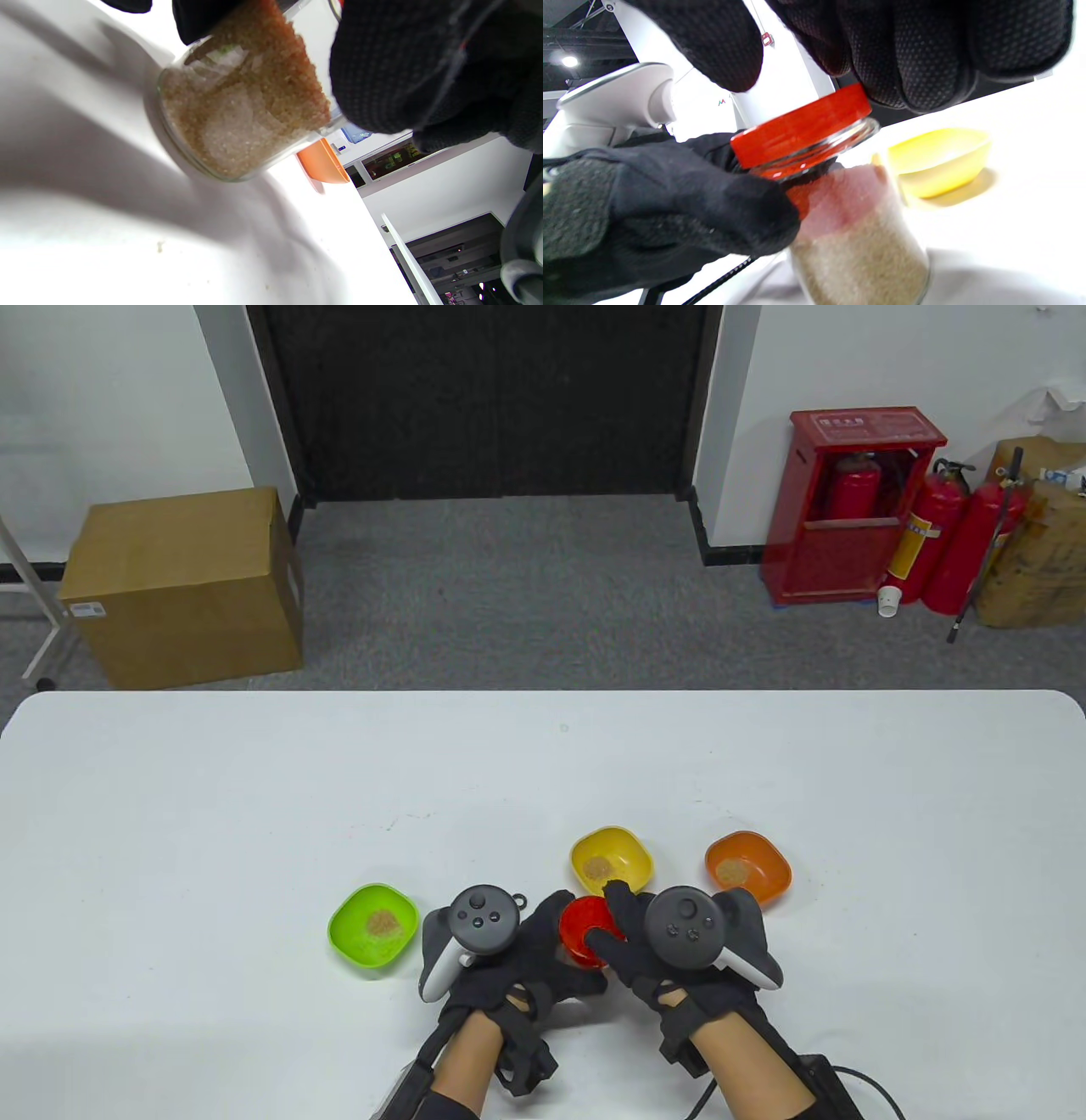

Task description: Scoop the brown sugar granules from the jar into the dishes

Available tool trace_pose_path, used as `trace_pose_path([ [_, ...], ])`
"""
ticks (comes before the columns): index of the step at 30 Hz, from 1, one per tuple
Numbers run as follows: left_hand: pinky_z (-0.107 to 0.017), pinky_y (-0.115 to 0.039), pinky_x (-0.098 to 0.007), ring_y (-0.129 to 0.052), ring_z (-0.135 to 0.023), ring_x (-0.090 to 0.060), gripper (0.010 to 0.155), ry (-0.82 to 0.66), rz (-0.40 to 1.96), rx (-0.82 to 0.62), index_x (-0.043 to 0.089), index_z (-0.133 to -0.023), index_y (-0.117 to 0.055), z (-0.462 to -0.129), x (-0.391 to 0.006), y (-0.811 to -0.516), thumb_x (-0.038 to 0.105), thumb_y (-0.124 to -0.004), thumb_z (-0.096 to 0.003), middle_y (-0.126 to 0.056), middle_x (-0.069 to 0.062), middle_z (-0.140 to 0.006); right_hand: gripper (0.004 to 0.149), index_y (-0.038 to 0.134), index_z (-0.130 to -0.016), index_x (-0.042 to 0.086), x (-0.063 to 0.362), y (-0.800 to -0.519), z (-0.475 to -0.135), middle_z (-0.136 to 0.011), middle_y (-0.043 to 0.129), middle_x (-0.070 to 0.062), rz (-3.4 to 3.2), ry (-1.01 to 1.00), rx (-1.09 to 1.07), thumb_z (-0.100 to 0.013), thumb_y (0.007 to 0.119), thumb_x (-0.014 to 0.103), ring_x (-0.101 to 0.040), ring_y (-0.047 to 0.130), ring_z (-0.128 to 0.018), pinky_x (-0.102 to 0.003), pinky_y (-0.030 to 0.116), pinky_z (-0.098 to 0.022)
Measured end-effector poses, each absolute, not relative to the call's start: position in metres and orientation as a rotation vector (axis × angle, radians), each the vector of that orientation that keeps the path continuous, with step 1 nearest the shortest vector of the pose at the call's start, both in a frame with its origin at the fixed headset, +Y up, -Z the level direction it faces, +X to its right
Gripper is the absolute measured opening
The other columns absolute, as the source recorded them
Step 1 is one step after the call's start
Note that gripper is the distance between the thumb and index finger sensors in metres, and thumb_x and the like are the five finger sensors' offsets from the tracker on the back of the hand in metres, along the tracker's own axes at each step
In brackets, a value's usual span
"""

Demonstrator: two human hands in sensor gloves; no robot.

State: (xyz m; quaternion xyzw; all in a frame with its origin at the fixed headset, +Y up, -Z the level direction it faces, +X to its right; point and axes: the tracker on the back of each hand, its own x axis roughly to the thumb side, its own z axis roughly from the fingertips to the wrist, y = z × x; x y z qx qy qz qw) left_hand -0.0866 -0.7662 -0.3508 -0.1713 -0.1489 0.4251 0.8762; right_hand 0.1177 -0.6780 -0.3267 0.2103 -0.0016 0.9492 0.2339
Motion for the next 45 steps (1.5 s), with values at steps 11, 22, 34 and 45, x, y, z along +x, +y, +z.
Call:
trace_pose_path([
  [11, -0.078, -0.054, -0.062, -0.071, -0.110, -0.030, 0.107, -0.312, 0.872, -0.352, 0.017, -0.113, -0.034, -0.350, -0.087, -0.766, 0.054, -0.101, -0.0384, -0.052, -0.005, -0.119, 0.079, 0.046, -0.114, 0.007, 0.106, -0.699, -0.336, -0.118, 0.029, -0.035, 2.392, 0.263, 0.781, -0.053, 0.089, 0.033, -0.061, 0.038, -0.098, -0.082, 0.046, -0.061],
  [22, -0.077, -0.056, -0.062, -0.072, -0.109, -0.031, 0.107, -0.305, 0.861, -0.334, 0.017, -0.113, -0.035, -0.349, -0.086, -0.767, 0.055, -0.101, -0.0380, -0.053, -0.006, -0.118, 0.083, 0.056, -0.108, -0.003, 0.100, -0.698, -0.332, -0.103, 0.057, -0.043, 2.521, 0.095, 0.641, -0.049, 0.093, 0.041, -0.058, 0.067, -0.074, -0.069, 0.068, -0.049],
  [34, -0.077, -0.056, -0.062, -0.073, -0.108, -0.031, 0.107, -0.303, 0.859, -0.329, 0.016, -0.113, -0.035, -0.348, -0.086, -0.767, 0.055, -0.101, -0.0379, -0.054, -0.006, -0.118, 0.081, 0.050, -0.111, 0.000, 0.102, -0.702, -0.334, -0.114, 0.037, -0.038, 2.397, 0.197, 0.697, -0.051, 0.090, 0.036, -0.062, 0.052, -0.089, -0.079, 0.055, -0.055],
  [45, -0.076, -0.058, -0.062, -0.074, -0.107, -0.031, 0.106, -0.296, 0.834, -0.311, 0.015, -0.112, -0.036, -0.347, -0.086, -0.767, 0.056, -0.100, -0.0380, -0.055, -0.008, -0.117, 0.080, 0.055, -0.108, -0.003, 0.094, -0.703, -0.324, -0.105, 0.055, -0.042, 2.554, 0.029, 0.602, -0.051, 0.088, 0.043, -0.060, 0.066, -0.074, -0.070, 0.067, -0.048],
])
